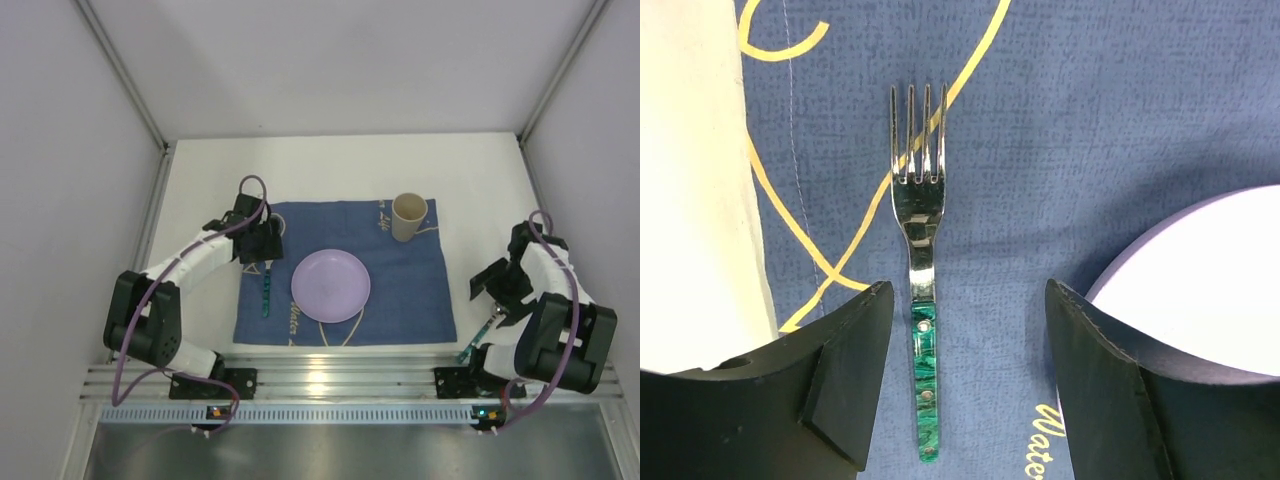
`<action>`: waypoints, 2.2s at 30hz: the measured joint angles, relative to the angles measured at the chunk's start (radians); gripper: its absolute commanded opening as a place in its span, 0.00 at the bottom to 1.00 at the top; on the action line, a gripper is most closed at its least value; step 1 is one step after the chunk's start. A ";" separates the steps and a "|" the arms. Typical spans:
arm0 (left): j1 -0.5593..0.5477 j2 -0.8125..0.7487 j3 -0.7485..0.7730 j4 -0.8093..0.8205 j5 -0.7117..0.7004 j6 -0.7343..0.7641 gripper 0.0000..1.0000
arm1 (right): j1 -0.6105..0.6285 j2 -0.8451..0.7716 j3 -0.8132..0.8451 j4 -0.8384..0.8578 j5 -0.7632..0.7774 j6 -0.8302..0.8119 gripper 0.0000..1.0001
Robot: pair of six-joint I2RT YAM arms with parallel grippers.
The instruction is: Set the dinner table for one person
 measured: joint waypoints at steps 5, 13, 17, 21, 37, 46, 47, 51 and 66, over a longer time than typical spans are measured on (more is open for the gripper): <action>0.035 0.016 0.000 -0.005 0.037 0.031 0.66 | -0.001 0.010 -0.064 0.021 -0.002 0.026 0.61; 0.102 0.065 0.001 -0.014 0.083 0.067 0.64 | 0.056 0.111 -0.080 0.027 0.048 0.034 0.17; 0.106 0.075 0.005 -0.023 0.096 0.071 0.64 | 0.077 0.160 -0.057 -0.002 0.084 0.020 0.00; 0.106 0.076 0.013 -0.029 0.106 0.073 0.64 | 0.082 0.188 -0.037 -0.014 0.083 0.003 0.00; 0.106 0.092 0.099 -0.054 0.153 0.056 0.74 | 0.258 0.202 0.444 0.066 0.161 -0.087 0.00; 0.103 0.054 0.119 -0.097 0.150 0.027 0.73 | 0.450 0.005 0.336 0.022 0.146 -0.083 1.00; 0.101 0.042 0.119 -0.100 0.148 0.023 0.73 | 0.431 -0.023 0.302 0.013 0.142 -0.090 1.00; 0.094 -0.021 0.111 -0.108 0.147 0.009 0.73 | 0.291 -0.058 0.193 0.010 0.122 -0.116 1.00; 0.089 -0.027 -0.065 -0.035 0.169 -0.018 0.73 | 0.005 0.138 0.059 0.115 0.024 -0.138 0.72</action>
